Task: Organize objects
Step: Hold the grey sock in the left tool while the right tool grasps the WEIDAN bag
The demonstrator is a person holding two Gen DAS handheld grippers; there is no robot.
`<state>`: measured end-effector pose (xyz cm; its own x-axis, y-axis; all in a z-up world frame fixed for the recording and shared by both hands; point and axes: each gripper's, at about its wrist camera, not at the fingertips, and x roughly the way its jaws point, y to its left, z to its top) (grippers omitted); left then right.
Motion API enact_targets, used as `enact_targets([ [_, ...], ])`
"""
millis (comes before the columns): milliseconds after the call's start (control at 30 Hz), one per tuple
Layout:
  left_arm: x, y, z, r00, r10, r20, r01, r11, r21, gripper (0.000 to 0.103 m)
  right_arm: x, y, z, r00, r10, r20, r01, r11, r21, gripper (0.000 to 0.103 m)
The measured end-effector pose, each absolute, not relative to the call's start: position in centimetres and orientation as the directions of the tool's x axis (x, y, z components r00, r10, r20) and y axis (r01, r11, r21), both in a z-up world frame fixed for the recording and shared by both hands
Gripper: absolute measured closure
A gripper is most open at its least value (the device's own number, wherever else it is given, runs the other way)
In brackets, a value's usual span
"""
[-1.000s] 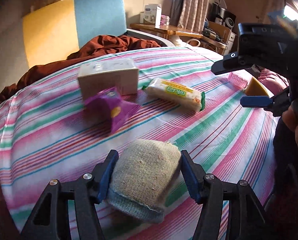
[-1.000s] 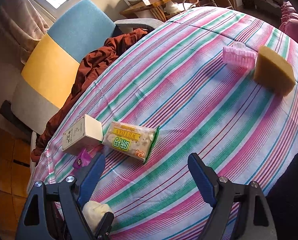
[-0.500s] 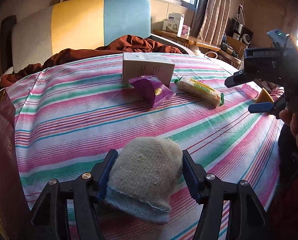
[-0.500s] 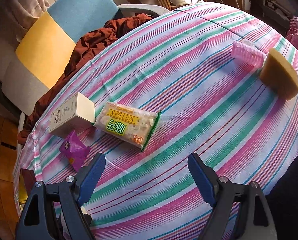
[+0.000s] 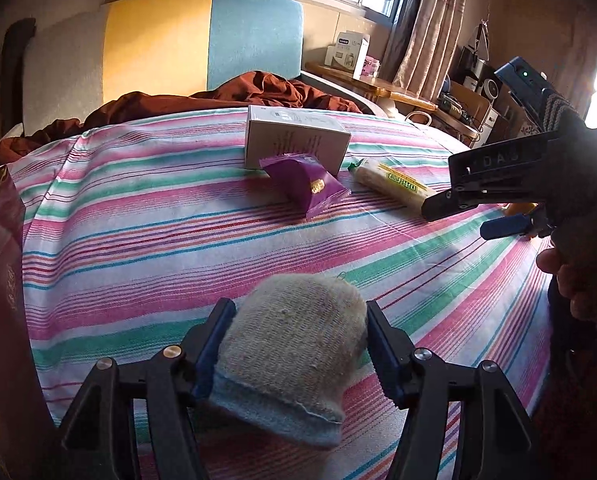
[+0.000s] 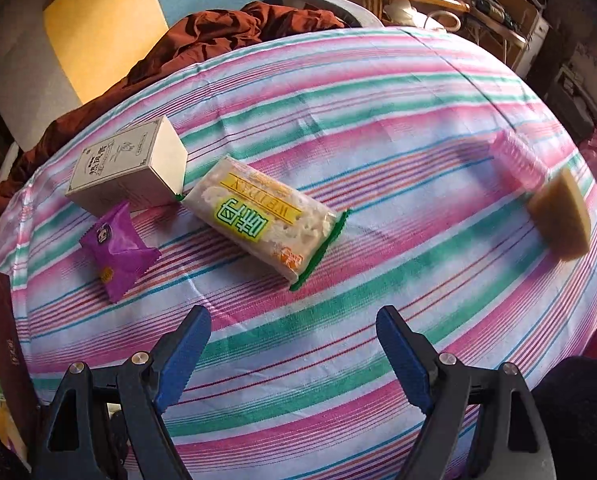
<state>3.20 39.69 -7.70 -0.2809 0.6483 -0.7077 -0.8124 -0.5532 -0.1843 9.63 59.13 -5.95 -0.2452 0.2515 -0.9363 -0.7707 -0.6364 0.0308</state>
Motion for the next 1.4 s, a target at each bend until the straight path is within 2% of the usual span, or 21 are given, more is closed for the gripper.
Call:
enact_targets([
  [100, 3.2, 39.6, -7.8, -0.276, 0.652, -0.707, -0.812, -0.552, -0.191, 0.037, 7.3, 58.9, -5.1, -0.225, 0.335, -0.915, -0.686, -0.721, -0.096, 0.017],
  [167, 3.1, 39.5, -7.8, -0.273, 0.654, -0.705, -0.811, -0.551, -0.197, 0.037, 5.6, 59.5, -5.5, -0.21, 0.341, -0.916, -0.628, -0.766, -0.141, 0.017],
  [367, 3.0, 39.4, -7.9, -0.269, 0.66, -0.702, -0.811, -0.548, -0.204, 0.036, 2.2, 61.5, -8.2, -0.149, 0.337, -0.93, -0.547, -0.811, -0.207, 0.017],
  [467, 3.1, 39.6, -8.0, -0.27, 0.656, -0.705, -0.815, -0.545, -0.195, 0.036, 2.1, 62.9, -8.6, -0.173, 0.293, -0.94, -0.575, -0.806, -0.145, 0.018],
  [500, 3.2, 39.6, -8.1, -0.274, 0.653, -0.706, -0.816, -0.546, -0.188, 0.036, 2.3, 63.1, -8.8, -0.179, 0.263, -0.948, -0.587, -0.802, -0.111, 0.021],
  [567, 3.3, 39.7, -8.1, -0.278, 0.649, -0.708, -0.818, -0.546, -0.18, 0.036, 3.2, 63.8, -8.8, -0.216, 0.177, -0.96, -0.607, -0.795, -0.01, 0.034],
  [667, 3.2, 39.7, -8.1, -0.275, 0.652, -0.707, -0.818, -0.545, -0.184, 0.036, 4.3, 63.0, -8.5, -0.198, 0.163, -0.966, -0.613, -0.79, -0.008, 0.052],
  [700, 3.1, 39.7, -8.1, -0.275, 0.652, -0.707, -0.818, -0.545, -0.184, 0.036, 4.7, 62.5, -8.4, -0.189, 0.152, -0.97, -0.621, -0.784, -0.002, 0.055],
  [867, 2.9, 39.6, -8.1, -0.266, 0.657, -0.705, -0.816, -0.543, -0.199, 0.036, 7.1, 58.7, -8.2, -0.154, 0.128, -0.98, -0.627, -0.779, -0.003, 0.055],
  [1033, 2.8, 39.5, -8.1, -0.256, 0.664, -0.703, -0.814, -0.541, -0.214, 0.036, 9.5, 54.8, -8.0, -0.201, 0.082, -0.976, -0.637, -0.768, 0.067, 0.055],
  [1400, 3.2, 39.6, -8.0, -0.275, 0.649, -0.709, -0.817, -0.547, -0.184, 0.037, 9.9, 54.8, -8.2, -0.211, 0.116, -0.971, -0.638, -0.769, 0.047, 0.054],
])
